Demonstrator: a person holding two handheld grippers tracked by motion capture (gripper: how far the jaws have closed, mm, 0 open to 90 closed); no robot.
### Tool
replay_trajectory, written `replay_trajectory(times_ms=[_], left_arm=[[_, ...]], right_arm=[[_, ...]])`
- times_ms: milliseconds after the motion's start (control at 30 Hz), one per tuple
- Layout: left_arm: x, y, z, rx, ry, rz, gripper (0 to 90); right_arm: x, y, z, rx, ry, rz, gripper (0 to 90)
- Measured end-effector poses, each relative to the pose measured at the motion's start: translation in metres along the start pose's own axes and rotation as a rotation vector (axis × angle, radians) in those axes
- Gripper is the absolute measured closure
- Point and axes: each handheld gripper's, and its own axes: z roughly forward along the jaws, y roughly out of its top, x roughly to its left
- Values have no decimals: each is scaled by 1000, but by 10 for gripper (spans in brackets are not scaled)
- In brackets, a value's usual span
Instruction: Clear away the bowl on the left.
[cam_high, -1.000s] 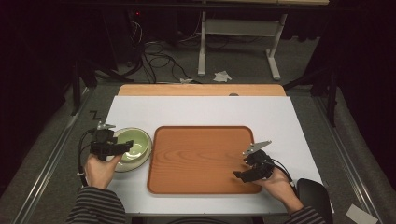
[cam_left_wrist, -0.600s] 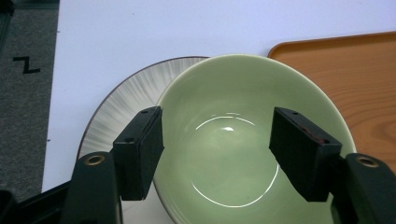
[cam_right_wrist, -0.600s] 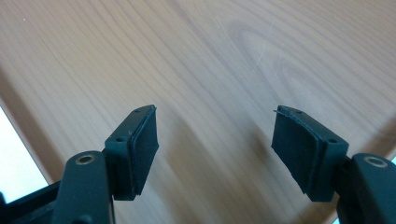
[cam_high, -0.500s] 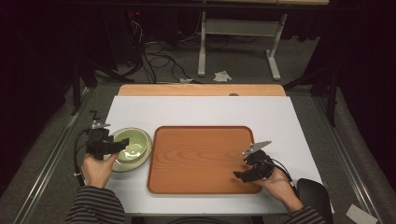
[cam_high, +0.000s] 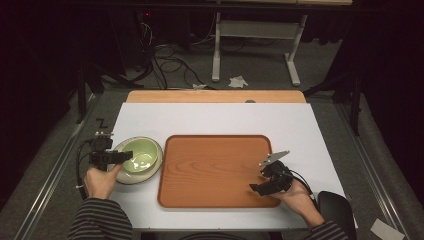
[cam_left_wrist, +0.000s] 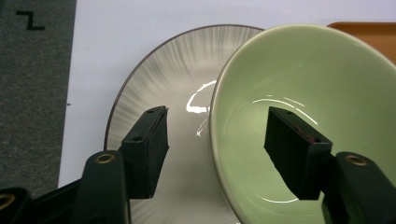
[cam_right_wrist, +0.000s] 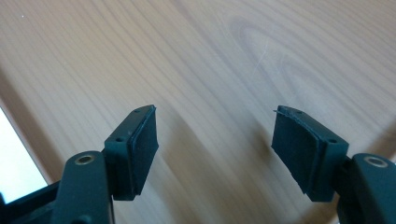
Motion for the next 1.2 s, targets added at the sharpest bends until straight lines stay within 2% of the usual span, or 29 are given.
replay_trajectory(times_ms=[67, 233, 467, 900, 1200], left_arm=[[1, 0, 3, 23, 5, 14, 437], [2, 0, 5, 25, 5, 8, 518], [0, 0, 11, 58, 12, 30, 614], [4, 1, 10, 65, -31, 7, 768], [5, 1, 9, 62, -40, -15, 814]], right_arm=[[0, 0, 1, 5, 0, 0, 328], [0, 0, 1, 7, 1, -3, 327], [1, 0, 1, 6, 1, -9, 328], [1, 1, 1, 11, -2, -15, 327], [1, 1, 2, 11, 2, -14, 328]])
